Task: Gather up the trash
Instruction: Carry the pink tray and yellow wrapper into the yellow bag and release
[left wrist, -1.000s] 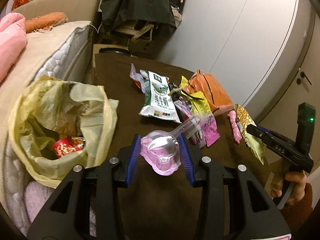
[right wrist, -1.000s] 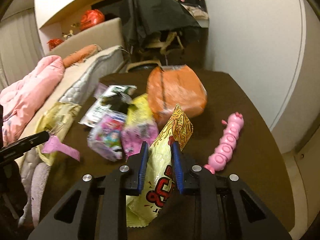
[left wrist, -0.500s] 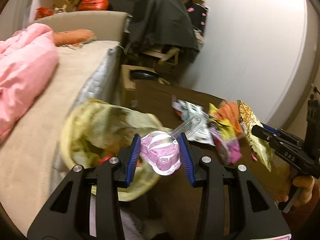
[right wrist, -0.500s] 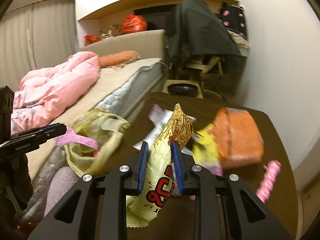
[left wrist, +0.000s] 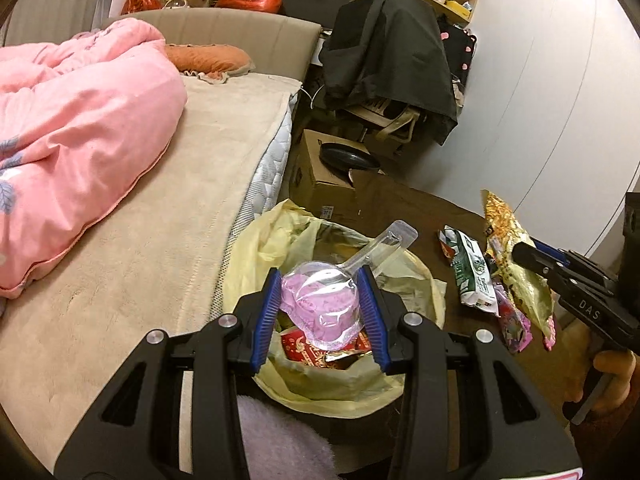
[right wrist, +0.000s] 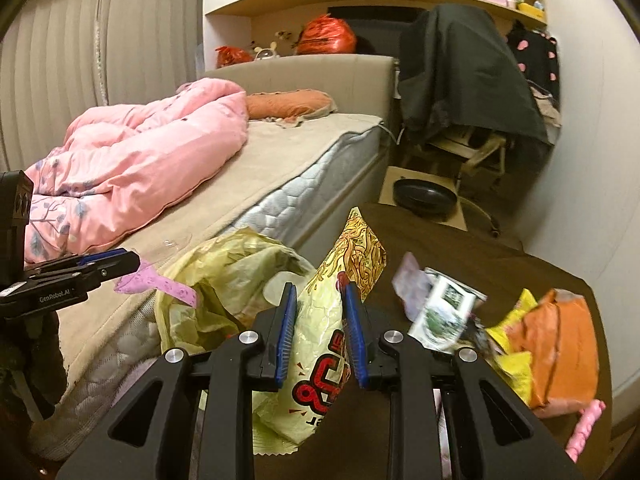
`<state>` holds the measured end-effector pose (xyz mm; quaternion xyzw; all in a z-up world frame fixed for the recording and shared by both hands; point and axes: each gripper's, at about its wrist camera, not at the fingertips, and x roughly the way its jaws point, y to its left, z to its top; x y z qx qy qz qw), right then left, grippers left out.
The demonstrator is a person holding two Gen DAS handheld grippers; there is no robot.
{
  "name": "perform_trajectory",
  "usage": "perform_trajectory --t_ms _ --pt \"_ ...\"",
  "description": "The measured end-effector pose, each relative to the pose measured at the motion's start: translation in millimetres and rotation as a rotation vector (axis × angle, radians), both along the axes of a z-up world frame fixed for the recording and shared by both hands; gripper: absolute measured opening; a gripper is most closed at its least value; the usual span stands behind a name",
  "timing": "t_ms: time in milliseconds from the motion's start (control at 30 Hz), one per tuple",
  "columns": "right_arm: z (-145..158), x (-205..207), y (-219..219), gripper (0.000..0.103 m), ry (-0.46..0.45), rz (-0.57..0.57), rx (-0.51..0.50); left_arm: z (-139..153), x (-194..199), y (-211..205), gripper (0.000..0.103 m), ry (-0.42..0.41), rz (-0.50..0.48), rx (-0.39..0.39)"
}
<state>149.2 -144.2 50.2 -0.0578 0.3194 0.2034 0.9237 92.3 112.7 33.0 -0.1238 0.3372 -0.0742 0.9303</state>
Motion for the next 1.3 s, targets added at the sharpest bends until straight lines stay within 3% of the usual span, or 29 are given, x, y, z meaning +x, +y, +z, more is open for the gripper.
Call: perform_trajectory --t_ms 300,700,1067,1300 --pt "-11.7 15.5 27.5 0.023 0.038 0.018 0.019 -12.6 15.8 25.0 0.037 0.042 -0.002 -0.065" --pt "-27.4 33.5 55.0 0.023 0.063 0.103 0.052 -33.3 43.3 18.7 0.037 0.098 -0.029 -0.032" --pt "-48.8 56.6 57.9 0.024 0.117 0.125 0.098 -44.5 61.9 14.2 0.037 0.053 -0.051 -0.033" --pt "-58.9 68.5 59.9 0.025 0.146 0.132 0.116 -49.2 75.6 11.7 0.037 0.065 -0.076 -0.025"
